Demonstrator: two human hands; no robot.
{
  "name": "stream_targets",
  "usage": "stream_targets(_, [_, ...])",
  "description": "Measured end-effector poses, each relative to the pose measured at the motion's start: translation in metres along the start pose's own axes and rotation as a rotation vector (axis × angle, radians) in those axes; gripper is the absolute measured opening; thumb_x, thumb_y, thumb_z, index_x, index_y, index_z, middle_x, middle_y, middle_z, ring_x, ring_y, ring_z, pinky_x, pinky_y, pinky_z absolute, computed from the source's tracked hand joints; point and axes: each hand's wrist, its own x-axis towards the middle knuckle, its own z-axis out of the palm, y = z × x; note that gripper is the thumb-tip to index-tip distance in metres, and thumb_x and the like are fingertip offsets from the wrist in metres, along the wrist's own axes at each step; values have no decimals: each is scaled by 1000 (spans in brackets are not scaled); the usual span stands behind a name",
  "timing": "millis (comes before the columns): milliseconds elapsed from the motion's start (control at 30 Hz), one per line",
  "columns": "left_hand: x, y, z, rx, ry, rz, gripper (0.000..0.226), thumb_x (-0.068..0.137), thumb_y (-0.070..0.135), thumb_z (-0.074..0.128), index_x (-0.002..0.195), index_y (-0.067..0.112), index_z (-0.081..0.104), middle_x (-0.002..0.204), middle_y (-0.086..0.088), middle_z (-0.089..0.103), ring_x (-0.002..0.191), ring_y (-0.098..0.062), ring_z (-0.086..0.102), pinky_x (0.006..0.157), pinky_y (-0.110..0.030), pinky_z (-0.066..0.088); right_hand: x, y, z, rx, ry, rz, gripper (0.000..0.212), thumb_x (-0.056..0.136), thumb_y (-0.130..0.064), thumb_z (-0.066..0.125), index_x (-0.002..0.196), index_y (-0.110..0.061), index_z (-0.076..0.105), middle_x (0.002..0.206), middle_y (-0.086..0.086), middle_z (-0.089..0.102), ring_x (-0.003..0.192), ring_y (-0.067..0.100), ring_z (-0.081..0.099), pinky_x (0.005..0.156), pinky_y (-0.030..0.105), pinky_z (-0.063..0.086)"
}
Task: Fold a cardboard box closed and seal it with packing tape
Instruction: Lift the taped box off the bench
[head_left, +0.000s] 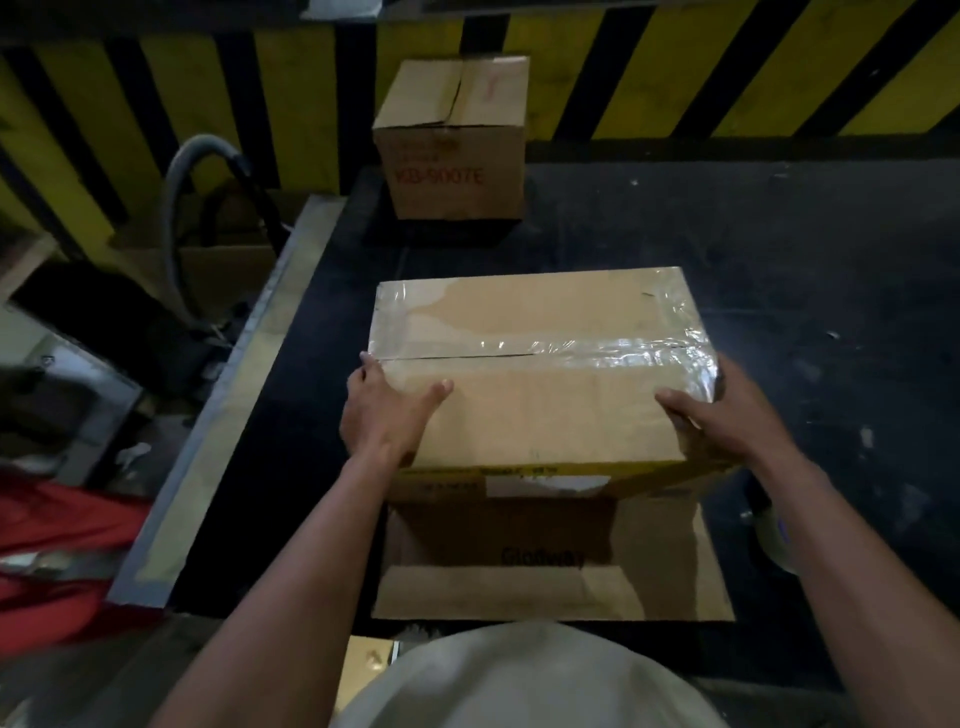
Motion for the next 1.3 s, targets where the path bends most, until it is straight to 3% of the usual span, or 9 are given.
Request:
stream_targets(133, [16, -3, -6, -99, 48, -48, 123, 52, 84, 72, 149, 17, 36, 131, -10, 55, 105, -30, 61, 81, -47, 58, 2, -6, -5, 23, 28, 13, 87, 57, -61, 84, 129, -24, 52, 123, 0, 63, 110, 21, 61, 94, 43, 51])
stream_targets(267, [27, 10, -23, -249, 105, -23, 102, 63, 65, 83, 145, 19, 43, 127, -11, 51, 101, -26, 54, 73, -37, 47, 4, -29, -16, 112, 75, 1, 85, 63, -43, 89, 130, -20, 42, 120, 2, 58, 108, 24, 59, 92, 45, 51])
stream_targets(467, [53, 34, -75, -520, 100, 66, 100, 60, 46, 93, 143, 29, 40, 145, -9, 45, 128, -30, 48, 103, -51, 47, 15, -72, -36, 217, 167, -73, 85, 62, -37, 91, 124, -21, 34, 118, 1, 53, 111, 25, 56, 91, 43, 50])
stream_targets(633, [57, 47, -111, -644, 72, 178, 100, 60, 30, 97, 138, 20, 37, 136, -5, 52, 123, -25, 53, 103, -47, 49, 21, -101, -54, 239, 201, -191, 108, 56, -47, 92, 146, -31, 36, 138, 7, 46, 123, 28, 50, 97, 50, 49])
stream_targets(800, [67, 51, -120, -678, 142, 260, 83, 65, 2, 92, 127, 14, 38, 119, -4, 53, 110, -21, 58, 84, -21, 50, 21, -108, -53, 354, 266, -302, 89, 67, -8, 89, 138, -10, 35, 115, -4, 56, 100, 2, 59, 81, 18, 51])
stream_targets(867, [77, 48, -122, -638, 123, 284, 86, 61, 5, 95, 124, 17, 38, 118, -6, 56, 115, -29, 62, 94, -36, 54, 18, -106, -49, 381, 282, -323, 81, 72, -10, 85, 133, -5, 33, 113, -5, 54, 104, 11, 60, 85, 20, 53])
stream_targets(967, [84, 51, -133, -595, 72, 361, 91, 59, 20, 93, 137, 9, 47, 128, -7, 60, 115, -24, 62, 89, -33, 51, 15, -114, -61, 483, 225, -335, 92, 63, -56, 84, 132, -19, 34, 126, 2, 53, 113, 18, 60, 88, 35, 54])
stream_targets(1200, [88, 61, -138, -623, 103, 424, 91, 62, 3, 93, 138, 14, 42, 129, -15, 59, 113, -26, 58, 97, -42, 50, 24, -132, -73, 363, 229, -432, 59, 85, -14, 74, 131, -10, 35, 120, 3, 56, 97, -7, 60, 72, 12, 52])
stream_targets(1300, [85, 63, -145, -755, 49, 361, 103, 42, 40, 94, 132, 24, 45, 127, -7, 60, 116, -24, 60, 98, -44, 51, 23, -125, -74, 352, 221, -410, 60, 80, -11, 78, 122, -8, 36, 113, -3, 55, 95, -8, 60, 69, 14, 52])
